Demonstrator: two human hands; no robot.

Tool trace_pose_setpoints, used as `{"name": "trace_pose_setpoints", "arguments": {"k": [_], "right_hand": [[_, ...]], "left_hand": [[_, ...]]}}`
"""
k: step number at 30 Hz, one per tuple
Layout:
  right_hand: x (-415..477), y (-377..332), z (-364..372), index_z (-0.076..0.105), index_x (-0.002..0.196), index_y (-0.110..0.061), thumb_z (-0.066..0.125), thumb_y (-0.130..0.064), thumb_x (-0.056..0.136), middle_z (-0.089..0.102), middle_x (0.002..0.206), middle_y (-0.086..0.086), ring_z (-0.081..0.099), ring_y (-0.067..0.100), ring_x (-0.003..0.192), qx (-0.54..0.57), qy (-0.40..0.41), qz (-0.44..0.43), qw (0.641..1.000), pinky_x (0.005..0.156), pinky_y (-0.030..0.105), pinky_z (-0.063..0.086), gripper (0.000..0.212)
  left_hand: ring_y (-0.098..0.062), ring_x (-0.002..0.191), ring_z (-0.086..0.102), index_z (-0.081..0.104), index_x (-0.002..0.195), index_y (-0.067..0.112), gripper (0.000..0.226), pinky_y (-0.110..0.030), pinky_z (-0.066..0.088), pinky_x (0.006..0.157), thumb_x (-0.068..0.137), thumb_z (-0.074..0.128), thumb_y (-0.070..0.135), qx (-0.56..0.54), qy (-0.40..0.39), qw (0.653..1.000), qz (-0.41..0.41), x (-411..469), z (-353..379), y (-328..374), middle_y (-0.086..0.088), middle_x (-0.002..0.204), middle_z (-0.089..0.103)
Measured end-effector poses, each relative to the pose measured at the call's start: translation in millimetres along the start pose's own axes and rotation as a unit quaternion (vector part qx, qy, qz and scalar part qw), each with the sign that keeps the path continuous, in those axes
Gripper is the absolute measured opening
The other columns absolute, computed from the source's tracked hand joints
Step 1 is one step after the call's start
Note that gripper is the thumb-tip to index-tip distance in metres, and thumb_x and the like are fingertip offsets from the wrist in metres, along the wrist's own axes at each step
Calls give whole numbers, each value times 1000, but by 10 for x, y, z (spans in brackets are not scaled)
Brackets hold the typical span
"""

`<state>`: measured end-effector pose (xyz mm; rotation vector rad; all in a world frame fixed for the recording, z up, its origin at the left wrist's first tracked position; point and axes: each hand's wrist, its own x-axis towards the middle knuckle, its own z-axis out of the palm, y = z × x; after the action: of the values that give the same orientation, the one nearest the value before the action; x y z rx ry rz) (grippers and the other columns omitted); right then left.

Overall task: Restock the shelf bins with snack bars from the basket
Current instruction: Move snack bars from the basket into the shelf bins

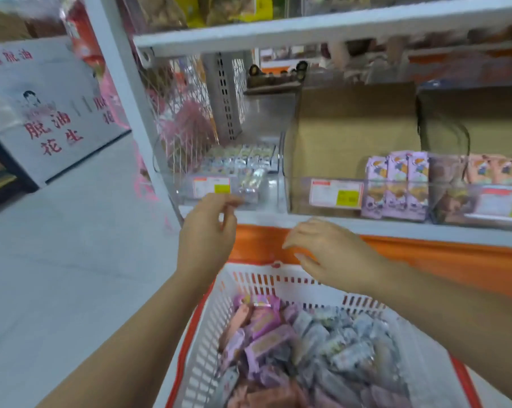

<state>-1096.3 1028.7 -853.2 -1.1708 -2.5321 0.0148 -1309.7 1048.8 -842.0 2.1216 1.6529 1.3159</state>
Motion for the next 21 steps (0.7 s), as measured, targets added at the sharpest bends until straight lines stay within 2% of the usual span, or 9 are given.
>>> {"name": "trace_pose_setpoints", "arguments": {"k": [4,6,8,10,11,13,16,18,21], "right_hand": [[-389,29,258,49,134,-25,44,-25,99,47,138,-2,46,20,122,-45,-287,69,955,99,36,40,35],[-535,72,442,43,138,-23,42,-25,100,43,141,2,49,24,121,-56,-379,91,919,97,40,44,38],[-639,141,664,37,142,-19,40,-21,101,41,139,6,51,26,115,-62,-437,97,892,92,40,46,42],[-697,219,883,34,143,-16,41,-14,100,41,137,8,52,28,111,-59,-459,95,881,89,41,48,44],[-711,257,1001,34,143,-15,41,-12,99,40,137,9,51,29,111,-55,-466,92,878,89,40,47,45],[-725,322,1241,32,144,-13,42,-11,99,34,143,10,46,29,120,-55,-472,77,876,95,39,43,46],[-695,368,1532,22,149,-14,42,-4,97,8,159,10,23,31,141,-65,-452,67,887,111,45,32,57],[-645,378,1649,19,151,-16,43,1,95,2,160,8,14,28,145,-69,-423,57,902,114,43,27,63],[-588,412,1792,16,151,-19,44,0,94,6,160,5,14,24,145,-54,-416,43,907,117,39,22,67]], "left_hand": [[-16,98,61,69,104,18,25,-21,41,83,90,50,10,3,-90,995,-51,-740,284,-316,3,106,67],[-19,107,59,68,110,18,26,-21,40,89,90,53,9,28,-185,979,-83,-1000,476,-490,-1,114,64],[-22,113,57,65,117,19,28,-26,40,95,93,53,26,61,-277,954,-94,-1199,661,-632,-3,121,59],[-24,121,52,64,122,22,65,-34,42,100,87,30,66,94,-333,936,-72,-1341,832,-758,-2,129,56],[-23,129,46,61,126,26,83,-37,40,103,79,14,76,114,-352,927,-65,-1410,919,-843,0,138,50],[-21,143,23,49,136,36,89,-39,32,111,70,9,81,152,-392,903,-91,-1521,1072,-1023,6,155,23],[-20,147,9,30,146,35,60,-39,26,114,92,38,58,156,-413,890,-112,-1635,1208,-1239,6,160,1],[-20,146,13,31,146,33,56,-36,29,112,95,52,38,158,-382,906,-94,-1685,1250,-1316,4,160,8],[-25,144,20,31,146,35,58,-39,32,109,93,56,33,165,-364,912,-95,-1746,1260,-1352,2,159,15]]}}
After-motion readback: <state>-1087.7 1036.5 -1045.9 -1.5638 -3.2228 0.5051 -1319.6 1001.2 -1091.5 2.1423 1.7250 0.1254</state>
